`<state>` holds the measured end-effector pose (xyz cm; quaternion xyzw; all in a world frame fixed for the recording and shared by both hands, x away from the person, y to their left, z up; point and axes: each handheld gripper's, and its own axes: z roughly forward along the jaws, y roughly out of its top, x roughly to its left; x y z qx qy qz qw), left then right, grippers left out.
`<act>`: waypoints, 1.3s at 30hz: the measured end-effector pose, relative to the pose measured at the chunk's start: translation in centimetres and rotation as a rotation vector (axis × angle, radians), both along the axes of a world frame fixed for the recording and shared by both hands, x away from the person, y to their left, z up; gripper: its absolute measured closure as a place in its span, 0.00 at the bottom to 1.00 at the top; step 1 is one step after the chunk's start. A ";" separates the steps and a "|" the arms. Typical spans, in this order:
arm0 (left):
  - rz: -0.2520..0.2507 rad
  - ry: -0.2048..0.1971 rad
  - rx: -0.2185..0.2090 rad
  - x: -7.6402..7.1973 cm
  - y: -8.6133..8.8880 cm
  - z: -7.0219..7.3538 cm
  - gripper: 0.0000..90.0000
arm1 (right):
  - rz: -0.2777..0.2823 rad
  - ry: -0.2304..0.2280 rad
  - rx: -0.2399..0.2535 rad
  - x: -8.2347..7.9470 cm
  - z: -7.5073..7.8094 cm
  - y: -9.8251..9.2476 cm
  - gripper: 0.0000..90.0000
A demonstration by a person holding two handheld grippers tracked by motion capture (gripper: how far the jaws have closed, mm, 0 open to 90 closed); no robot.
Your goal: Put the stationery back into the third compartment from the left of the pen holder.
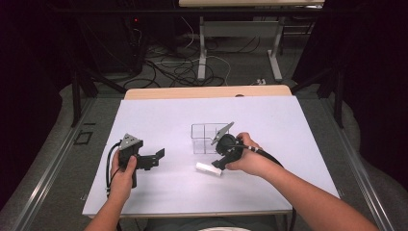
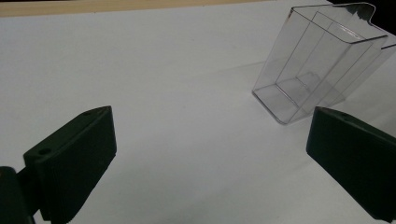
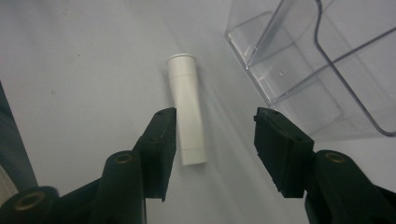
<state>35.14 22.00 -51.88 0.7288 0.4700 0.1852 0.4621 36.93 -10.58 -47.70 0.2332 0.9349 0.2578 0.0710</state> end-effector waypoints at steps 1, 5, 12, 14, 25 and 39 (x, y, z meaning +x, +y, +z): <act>-0.002 -0.003 0.007 0.0 0.0 0.0 0.02 | -0.008 0.008 -0.005 -0.1 0.0 0.2 0.55; -0.003 0.002 -0.002 0.0 0.0 0.0 0.02 | -0.005 0.011 0.003 0.1 -0.1 0.9 0.53; -0.002 0.004 -0.004 0.0 0.1 0.0 0.02 | 0.009 0.021 0.010 0.5 -0.6 1.8 0.47; -0.004 0.004 -0.002 0.1 0.1 0.0 0.02 | 0.003 0.032 0.028 0.5 -0.8 2.2 0.47; -0.006 0.007 -0.001 0.1 0.0 -0.1 0.02 | 0.062 0.060 -0.031 0.4 -1.7 3.8 0.58; -0.011 0.009 0.003 0.1 0.0 -0.2 0.02 | 0.080 0.093 -0.104 0.9 -3.2 4.6 0.66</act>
